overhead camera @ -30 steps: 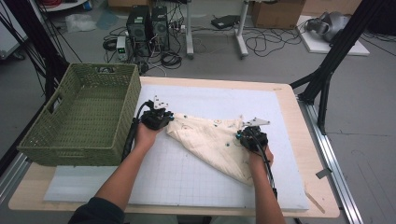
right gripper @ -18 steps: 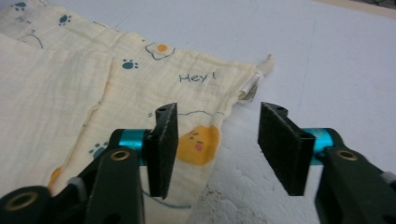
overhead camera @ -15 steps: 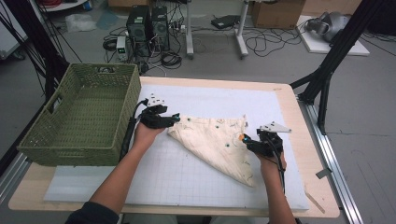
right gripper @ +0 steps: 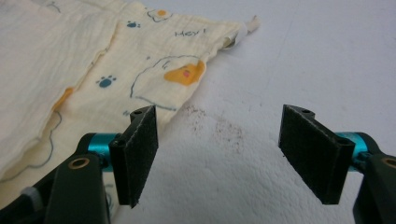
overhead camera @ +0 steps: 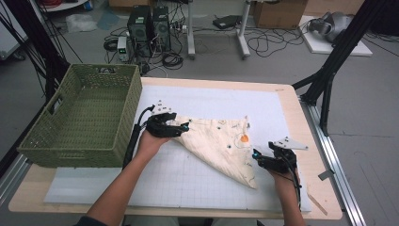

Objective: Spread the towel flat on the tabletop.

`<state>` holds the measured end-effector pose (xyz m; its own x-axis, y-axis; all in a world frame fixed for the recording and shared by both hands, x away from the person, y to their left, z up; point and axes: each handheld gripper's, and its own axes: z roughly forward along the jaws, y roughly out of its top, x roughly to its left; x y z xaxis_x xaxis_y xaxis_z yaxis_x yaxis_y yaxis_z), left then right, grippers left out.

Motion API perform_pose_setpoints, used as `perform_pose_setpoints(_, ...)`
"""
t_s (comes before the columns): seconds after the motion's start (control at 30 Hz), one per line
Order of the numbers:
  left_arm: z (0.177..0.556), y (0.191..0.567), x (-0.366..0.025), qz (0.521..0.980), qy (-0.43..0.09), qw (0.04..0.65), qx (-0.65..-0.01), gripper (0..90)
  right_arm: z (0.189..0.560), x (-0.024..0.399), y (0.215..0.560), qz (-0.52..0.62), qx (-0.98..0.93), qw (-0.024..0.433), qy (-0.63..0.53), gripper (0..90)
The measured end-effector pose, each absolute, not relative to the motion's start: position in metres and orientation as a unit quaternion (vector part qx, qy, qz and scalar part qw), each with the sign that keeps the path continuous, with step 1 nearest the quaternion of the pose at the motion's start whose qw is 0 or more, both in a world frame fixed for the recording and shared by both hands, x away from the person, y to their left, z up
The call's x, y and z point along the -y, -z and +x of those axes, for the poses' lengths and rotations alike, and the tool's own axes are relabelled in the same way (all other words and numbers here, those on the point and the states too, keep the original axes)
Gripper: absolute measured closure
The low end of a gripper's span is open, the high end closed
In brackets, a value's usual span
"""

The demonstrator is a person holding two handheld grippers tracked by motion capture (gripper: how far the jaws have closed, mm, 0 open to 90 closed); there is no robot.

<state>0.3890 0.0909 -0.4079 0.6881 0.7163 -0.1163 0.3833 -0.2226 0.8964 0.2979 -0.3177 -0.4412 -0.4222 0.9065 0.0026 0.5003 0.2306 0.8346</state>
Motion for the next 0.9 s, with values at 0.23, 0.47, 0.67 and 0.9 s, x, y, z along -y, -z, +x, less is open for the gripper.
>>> perform_pose_setpoints(0.23, 0.378, 0.403, -0.083, 0.773, -0.153, 0.508, -0.347, 32.2, 0.288, 0.323, 0.443, 0.458, -0.751, 0.256, -0.401, 27.9)
perform_pose_setpoints(0.47, 0.372, 0.408, -0.063, 0.795, -0.140, 0.495, -0.323, 36.5, 0.285, 0.325, 0.438, 0.459, -0.740, 0.259, -0.417, 28.0)
perform_pose_setpoints(0.67, 0.379, 0.419, -0.034, 0.819, -0.143, 0.460, -0.310, 37.6, 0.286, 0.320, 0.441, 0.450, -0.753, 0.257, -0.405, 28.2)
perform_pose_setpoints(0.9, 0.392, 0.436, -0.012, 0.835, -0.153, 0.417, -0.325, 43.1, 0.287, 0.318, 0.442, 0.448, -0.755, 0.248, -0.410, 28.2)
